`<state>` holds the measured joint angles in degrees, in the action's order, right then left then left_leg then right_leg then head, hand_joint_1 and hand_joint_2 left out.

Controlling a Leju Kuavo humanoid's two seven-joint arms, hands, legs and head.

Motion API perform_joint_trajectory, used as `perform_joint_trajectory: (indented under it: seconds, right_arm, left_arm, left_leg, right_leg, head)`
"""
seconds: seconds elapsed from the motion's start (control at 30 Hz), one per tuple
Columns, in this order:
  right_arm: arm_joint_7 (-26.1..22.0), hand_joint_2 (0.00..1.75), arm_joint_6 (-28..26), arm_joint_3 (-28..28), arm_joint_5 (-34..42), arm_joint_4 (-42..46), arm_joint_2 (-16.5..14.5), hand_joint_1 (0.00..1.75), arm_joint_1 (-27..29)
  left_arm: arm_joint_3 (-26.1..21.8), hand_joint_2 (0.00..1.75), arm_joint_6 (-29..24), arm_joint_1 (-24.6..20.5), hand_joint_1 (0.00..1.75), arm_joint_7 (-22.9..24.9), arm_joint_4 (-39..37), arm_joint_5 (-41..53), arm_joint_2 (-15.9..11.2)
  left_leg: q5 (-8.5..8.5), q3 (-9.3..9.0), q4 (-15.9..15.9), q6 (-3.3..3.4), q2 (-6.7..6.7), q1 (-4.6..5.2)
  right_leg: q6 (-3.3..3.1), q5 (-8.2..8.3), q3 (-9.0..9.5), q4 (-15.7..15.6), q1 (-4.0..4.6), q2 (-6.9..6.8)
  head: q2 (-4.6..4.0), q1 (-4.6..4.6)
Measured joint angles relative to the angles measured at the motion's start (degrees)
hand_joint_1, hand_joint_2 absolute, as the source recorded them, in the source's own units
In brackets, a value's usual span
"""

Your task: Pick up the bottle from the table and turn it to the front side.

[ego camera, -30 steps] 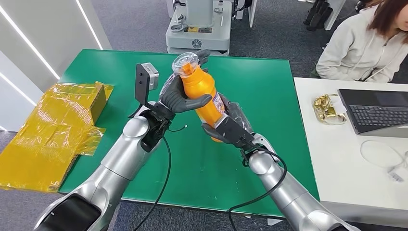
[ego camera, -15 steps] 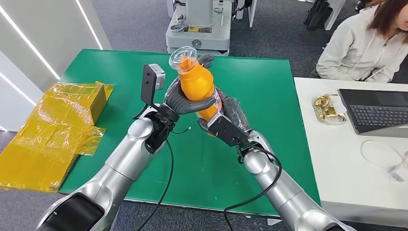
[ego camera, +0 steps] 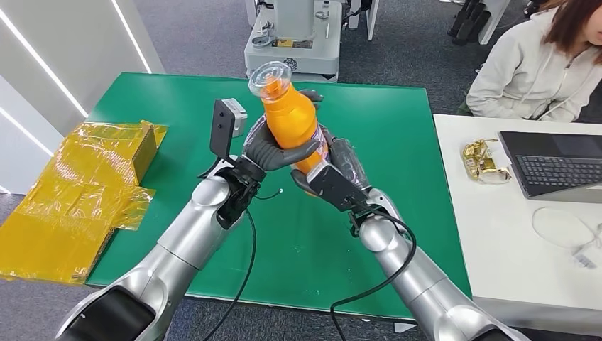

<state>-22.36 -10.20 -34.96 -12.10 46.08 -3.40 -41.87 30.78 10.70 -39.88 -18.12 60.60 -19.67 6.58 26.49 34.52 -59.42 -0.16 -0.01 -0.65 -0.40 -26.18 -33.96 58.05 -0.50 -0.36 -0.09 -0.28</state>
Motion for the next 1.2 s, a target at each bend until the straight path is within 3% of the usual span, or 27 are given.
perform_joint_trajectory:
  seconds: [0.07,0.13,0.2,0.27,0.7,1.2]
  right_arm:
    - [-0.36,1.75,-0.02,-0.06,0.20,-0.31,-0.09,1.75,0.00]
    - [-0.62,1.75,-0.07,-0.20,0.40,-0.59,-0.15,1.75,-0.01]
    - [-0.69,1.75,-0.02,-0.39,0.61,-0.86,-0.22,1.75,-0.01]
    - [-0.59,1.75,0.21,-0.50,0.72,-1.24,-0.22,1.75,0.17]
    - [-0.57,1.75,-0.51,-1.23,2.51,-1.59,2.48,1.75,5.65]
    - [0.49,1.75,-3.28,-1.92,4.06,3.69,5.91,1.75,8.66]
  left_arm:
    - [-0.07,1.75,-1.03,0.73,1.30,-0.67,0.73,-0.16,-0.06]
    - [-0.19,1.75,-1.83,1.37,0.60,-1.24,1.32,-0.21,-0.14]
    - [-0.44,1.75,-2.58,1.92,0.07,-1.89,1.82,-0.24,-0.18]
    - [-0.94,1.75,-3.55,2.21,0.00,-2.63,2.44,-0.32,-0.22]
    - [-5.34,1.75,-6.69,2.26,0.00,-4.49,5.87,-0.78,-1.10]
    - [-4.85,1.75,-1.81,2.39,0.00,-0.63,6.20,-5.10,-1.24]
  left_leg:
    - [0.00,0.00,0.00,0.00,0.00,0.00]
    - [0.00,0.01,0.00,0.00,-0.01,0.00]
    - [0.00,0.01,0.00,0.00,0.00,0.00]
    - [0.00,0.01,0.00,0.00,-0.01,0.00]
    - [0.00,0.01,-0.01,0.00,-0.02,0.00]
    - [0.00,0.01,-0.01,0.00,0.01,0.00]
  right_leg:
    - [0.00,0.00,0.00,0.00,0.00,-0.01]
    - [0.00,0.00,0.00,0.00,0.00,-0.01]
    - [0.00,0.00,-0.01,0.00,0.00,-0.01]
    - [0.00,0.00,0.00,0.00,0.00,-0.02]
    - [0.00,0.00,0.00,-0.02,0.00,-0.03]
    - [0.00,0.00,-0.02,-0.01,0.00,0.00]
  head:
    - [0.00,0.00]
    - [0.00,0.01]
    - [0.00,0.01]
    - [0.00,0.01]
    - [0.00,0.01]
    - [0.00,0.00]
